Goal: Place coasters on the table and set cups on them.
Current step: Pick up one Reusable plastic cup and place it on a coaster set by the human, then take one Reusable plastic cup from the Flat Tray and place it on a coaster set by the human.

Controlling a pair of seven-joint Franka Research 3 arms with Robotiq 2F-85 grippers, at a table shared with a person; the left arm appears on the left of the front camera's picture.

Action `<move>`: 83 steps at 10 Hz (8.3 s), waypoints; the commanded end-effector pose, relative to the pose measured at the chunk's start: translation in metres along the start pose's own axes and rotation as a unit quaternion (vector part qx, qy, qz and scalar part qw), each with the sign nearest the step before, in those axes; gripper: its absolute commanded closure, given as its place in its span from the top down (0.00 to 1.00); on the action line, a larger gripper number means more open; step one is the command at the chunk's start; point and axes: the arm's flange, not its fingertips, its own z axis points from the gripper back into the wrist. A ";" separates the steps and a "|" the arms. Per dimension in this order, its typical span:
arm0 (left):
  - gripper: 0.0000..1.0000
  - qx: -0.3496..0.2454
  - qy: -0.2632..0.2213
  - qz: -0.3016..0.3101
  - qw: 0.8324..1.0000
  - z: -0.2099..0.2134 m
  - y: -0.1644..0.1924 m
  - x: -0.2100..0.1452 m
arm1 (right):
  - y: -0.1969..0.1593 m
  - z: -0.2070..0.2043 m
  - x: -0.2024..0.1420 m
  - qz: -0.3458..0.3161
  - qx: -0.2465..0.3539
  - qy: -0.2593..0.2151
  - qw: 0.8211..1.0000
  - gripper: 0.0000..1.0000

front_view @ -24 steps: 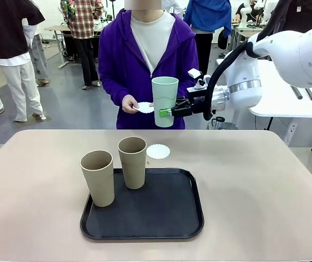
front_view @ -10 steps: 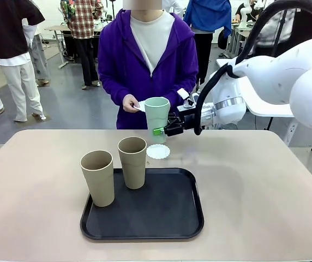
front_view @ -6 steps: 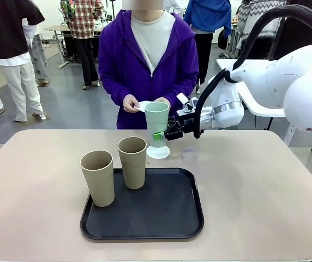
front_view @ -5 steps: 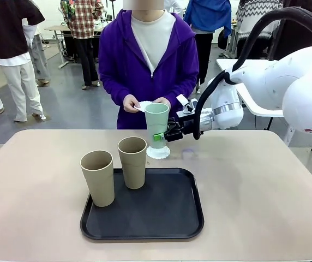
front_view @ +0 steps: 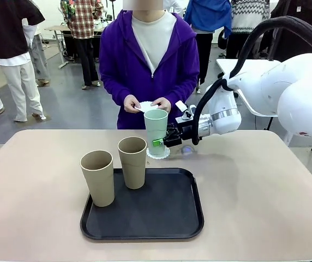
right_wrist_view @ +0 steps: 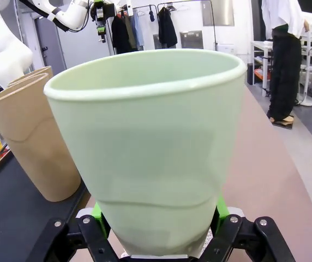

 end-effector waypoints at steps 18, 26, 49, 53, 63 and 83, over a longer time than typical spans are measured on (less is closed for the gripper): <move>1.00 -0.006 0.000 -0.007 1.000 0.001 -0.001 -0.001 | -0.001 0.006 0.006 -0.023 0.014 0.085 0.996 1.00; 1.00 -0.006 0.000 -0.007 1.000 0.001 -0.001 -0.001 | 0.012 0.028 0.010 -0.032 -0.020 0.130 0.991 1.00; 1.00 -0.006 0.000 -0.007 1.000 0.001 -0.001 -0.001 | 0.180 0.060 0.234 -0.388 -0.415 0.349 0.745 1.00; 1.00 -0.006 0.000 -0.007 1.000 0.001 -0.001 -0.001 | 0.180 0.060 0.234 -0.388 -0.415 0.349 0.745 1.00; 1.00 -0.006 0.000 -0.007 1.000 0.001 -0.001 -0.001 | 0.297 0.221 0.194 -0.547 -0.520 0.272 0.597 1.00; 1.00 -0.006 0.000 -0.007 1.000 0.001 -0.001 -0.001 | 0.385 0.367 -0.001 -0.642 -0.125 -0.188 0.733 1.00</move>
